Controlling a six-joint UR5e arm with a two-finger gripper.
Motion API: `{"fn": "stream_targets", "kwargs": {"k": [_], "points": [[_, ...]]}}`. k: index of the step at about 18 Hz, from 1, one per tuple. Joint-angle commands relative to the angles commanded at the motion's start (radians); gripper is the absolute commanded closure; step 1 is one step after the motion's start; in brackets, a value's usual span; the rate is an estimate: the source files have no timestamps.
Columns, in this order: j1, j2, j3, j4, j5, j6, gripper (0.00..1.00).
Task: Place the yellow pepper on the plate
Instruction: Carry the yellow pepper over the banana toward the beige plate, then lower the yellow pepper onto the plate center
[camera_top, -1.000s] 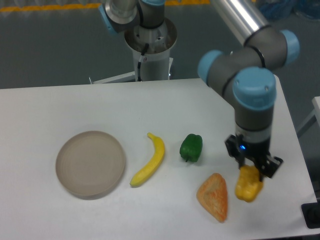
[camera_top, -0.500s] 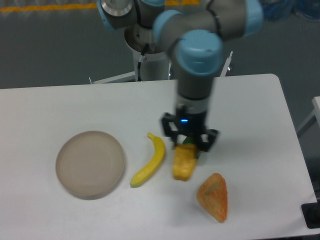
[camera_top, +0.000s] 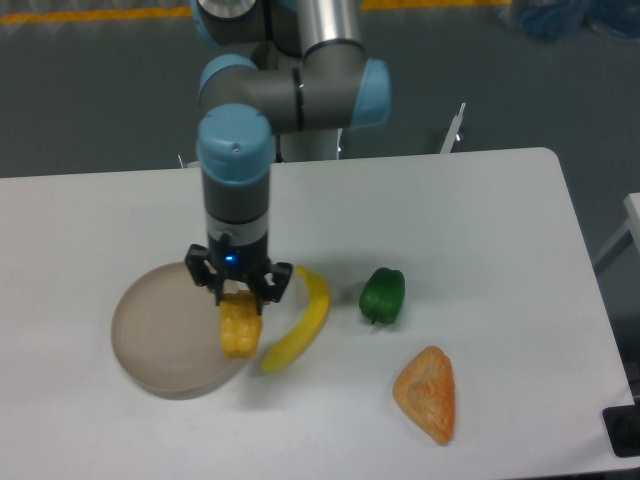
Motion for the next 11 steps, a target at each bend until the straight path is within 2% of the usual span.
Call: {"fn": "stream_targets", "kwargs": {"k": [11], "points": [[-0.089, -0.054, -0.028, 0.011, 0.067, 0.021, 0.60]]}}
